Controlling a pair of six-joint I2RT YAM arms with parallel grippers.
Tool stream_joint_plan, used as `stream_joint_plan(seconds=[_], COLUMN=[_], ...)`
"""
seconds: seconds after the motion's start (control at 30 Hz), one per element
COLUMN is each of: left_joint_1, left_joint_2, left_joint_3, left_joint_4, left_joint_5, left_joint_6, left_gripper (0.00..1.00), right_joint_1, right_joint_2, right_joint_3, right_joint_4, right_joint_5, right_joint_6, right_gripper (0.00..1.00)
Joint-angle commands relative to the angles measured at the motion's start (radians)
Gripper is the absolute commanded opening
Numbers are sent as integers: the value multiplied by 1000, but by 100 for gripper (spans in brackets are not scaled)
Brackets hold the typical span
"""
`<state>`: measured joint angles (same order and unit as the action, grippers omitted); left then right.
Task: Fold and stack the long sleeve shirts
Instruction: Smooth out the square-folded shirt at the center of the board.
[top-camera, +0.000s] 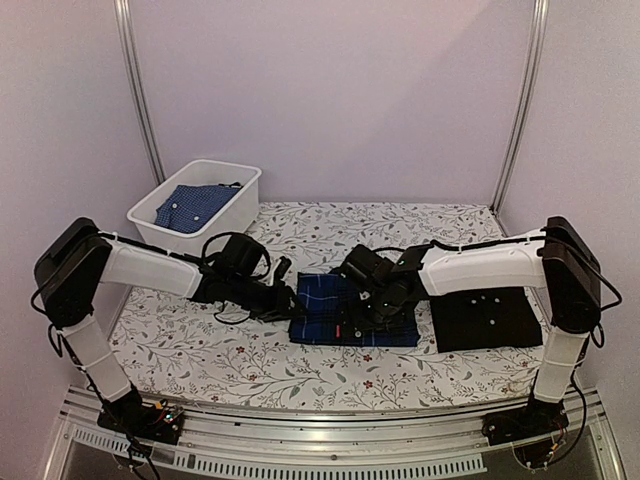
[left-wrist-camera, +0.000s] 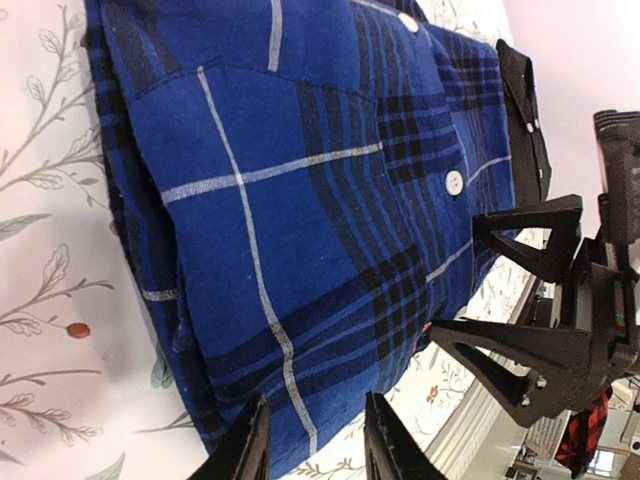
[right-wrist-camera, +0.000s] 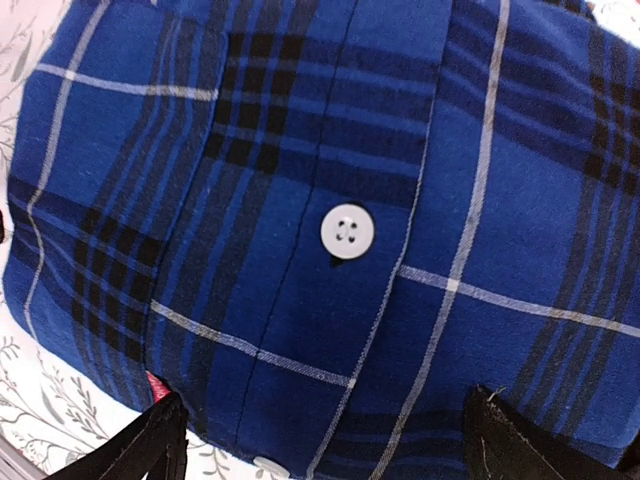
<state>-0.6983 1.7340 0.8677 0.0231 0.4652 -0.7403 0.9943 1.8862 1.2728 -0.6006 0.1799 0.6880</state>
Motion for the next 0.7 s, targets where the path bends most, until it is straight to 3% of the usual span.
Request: stream_joint_plan(seconds=[0.0, 0.47, 0.67], left_joint_1=[24, 98, 97], left_joint_2=[-20, 21, 93], left_joint_3=[-21, -32, 4], left_joint_4=[-20, -4, -11], left_joint_5=[27, 128, 102], left_joint_6=[27, 76, 85], left_gripper=[34, 44, 44], right_joint_1=[-15, -37, -37], right_joint_2=[-59, 152, 57], right_joint_3=[68, 24, 2], right_joint_4=[-51, 4, 38], right_joint_5=[54, 38, 8], right_joint_6=[-13, -41, -62], right_gripper=[95, 94, 96])
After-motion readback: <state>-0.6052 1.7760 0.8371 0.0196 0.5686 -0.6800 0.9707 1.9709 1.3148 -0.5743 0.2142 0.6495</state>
